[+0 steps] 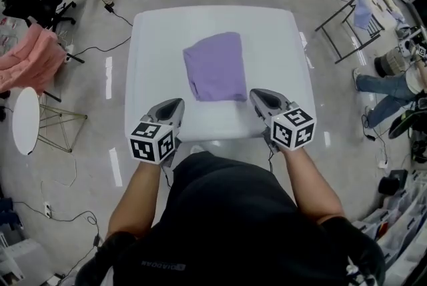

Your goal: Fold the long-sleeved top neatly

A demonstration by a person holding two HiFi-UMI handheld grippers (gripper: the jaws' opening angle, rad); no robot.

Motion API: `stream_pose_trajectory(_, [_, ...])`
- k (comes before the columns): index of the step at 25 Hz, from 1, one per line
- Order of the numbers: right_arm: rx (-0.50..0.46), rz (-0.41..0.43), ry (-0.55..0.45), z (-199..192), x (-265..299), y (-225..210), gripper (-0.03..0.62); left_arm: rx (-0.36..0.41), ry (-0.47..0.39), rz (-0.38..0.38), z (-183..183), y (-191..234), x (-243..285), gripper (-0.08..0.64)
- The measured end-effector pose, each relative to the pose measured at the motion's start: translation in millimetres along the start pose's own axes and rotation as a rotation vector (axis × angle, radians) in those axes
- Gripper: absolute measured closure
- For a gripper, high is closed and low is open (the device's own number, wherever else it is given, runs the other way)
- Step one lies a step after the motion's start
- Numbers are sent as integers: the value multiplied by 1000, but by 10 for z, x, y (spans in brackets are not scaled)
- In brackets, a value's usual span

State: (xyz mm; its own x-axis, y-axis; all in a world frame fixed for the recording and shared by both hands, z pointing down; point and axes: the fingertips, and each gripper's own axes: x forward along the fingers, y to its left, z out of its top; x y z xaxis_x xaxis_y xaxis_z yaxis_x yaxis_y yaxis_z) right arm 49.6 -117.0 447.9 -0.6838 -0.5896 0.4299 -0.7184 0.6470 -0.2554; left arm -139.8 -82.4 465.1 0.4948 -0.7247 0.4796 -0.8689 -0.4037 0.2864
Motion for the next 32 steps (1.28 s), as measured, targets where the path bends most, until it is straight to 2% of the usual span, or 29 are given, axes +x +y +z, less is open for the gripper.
stream_pose_trajectory(4, [-59,-30,-51,-8,-349,-77,588,-4,-18,25,-10,-315,-16,554])
stream_pose_trajectory(12, [86,24,-108,-201,-886,-179,589,16,1,72,-269,-902,-130,554])
stream_pose_trajectory(16, [46,35,-101,-338,-1108,-169,589,16,-14,94,-334,-1140,-203,554])
stream_pose_trajectory(21, [7,55,-92,-432,-1200,-148,589,16,-35,125,-406,-1270,-280,554])
stream_pose_trajectory(27, [9,70,-105,-442,-1271,-176,589,6,21,113,-657,-1409,-227,554])
stream_pose_trajectory(32, [1,68,-114,-415,-1350,-130,589,1,-36,119,-519,-1431,-249,554])
